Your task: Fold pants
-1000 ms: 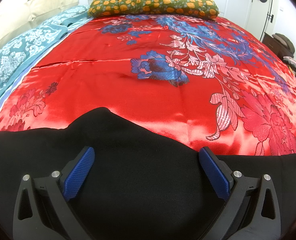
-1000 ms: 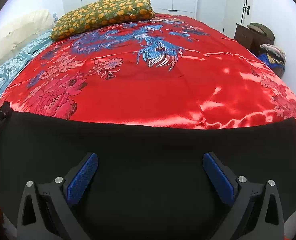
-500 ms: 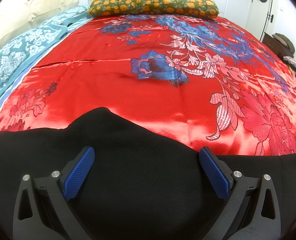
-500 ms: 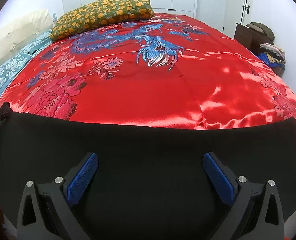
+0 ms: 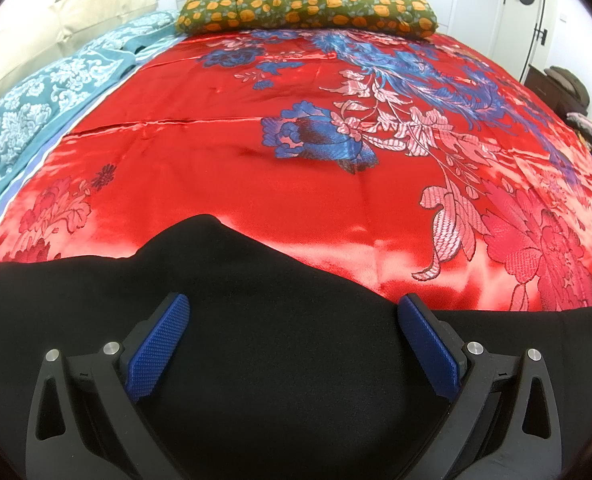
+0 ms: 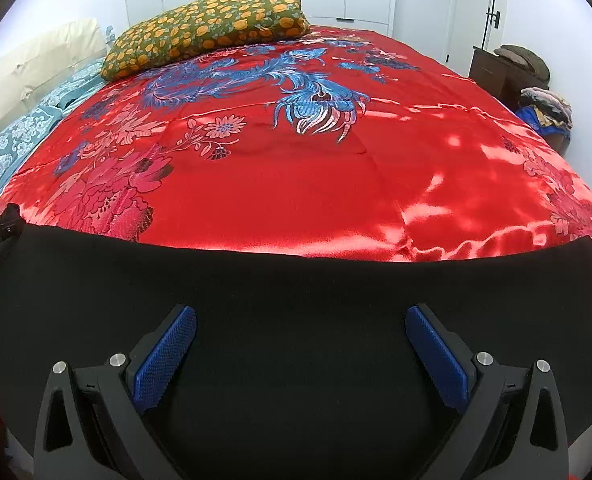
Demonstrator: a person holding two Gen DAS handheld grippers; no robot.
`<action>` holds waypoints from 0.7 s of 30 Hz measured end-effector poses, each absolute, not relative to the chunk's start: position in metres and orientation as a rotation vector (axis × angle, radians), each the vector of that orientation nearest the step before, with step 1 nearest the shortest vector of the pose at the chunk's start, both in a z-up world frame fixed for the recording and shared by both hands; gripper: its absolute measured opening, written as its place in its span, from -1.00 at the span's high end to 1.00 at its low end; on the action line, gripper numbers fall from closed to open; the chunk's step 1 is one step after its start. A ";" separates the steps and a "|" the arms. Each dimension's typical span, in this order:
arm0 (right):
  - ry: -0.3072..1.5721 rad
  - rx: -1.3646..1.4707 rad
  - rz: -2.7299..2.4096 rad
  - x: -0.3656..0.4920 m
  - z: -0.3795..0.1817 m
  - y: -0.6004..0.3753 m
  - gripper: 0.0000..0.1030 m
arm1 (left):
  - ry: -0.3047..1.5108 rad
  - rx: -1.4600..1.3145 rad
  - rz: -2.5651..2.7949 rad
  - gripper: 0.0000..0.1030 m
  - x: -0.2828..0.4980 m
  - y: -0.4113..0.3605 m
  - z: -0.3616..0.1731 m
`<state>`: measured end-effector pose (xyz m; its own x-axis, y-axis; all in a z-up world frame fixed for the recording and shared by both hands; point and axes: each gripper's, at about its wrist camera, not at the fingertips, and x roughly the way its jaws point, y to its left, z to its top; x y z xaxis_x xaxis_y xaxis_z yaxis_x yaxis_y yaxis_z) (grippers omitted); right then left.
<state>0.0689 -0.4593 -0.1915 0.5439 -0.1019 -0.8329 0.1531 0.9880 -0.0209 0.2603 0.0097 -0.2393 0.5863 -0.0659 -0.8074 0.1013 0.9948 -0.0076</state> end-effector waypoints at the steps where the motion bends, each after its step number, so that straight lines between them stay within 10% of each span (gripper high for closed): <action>1: 0.985 0.056 -0.150 0.069 -0.191 -0.459 -1.00 | 0.939 0.041 -0.097 -0.99 0.260 0.010 -0.239; 21: 0.992 0.066 -0.171 0.070 -0.191 -0.458 -1.00 | 0.939 0.041 -0.097 -0.99 0.260 0.010 -0.239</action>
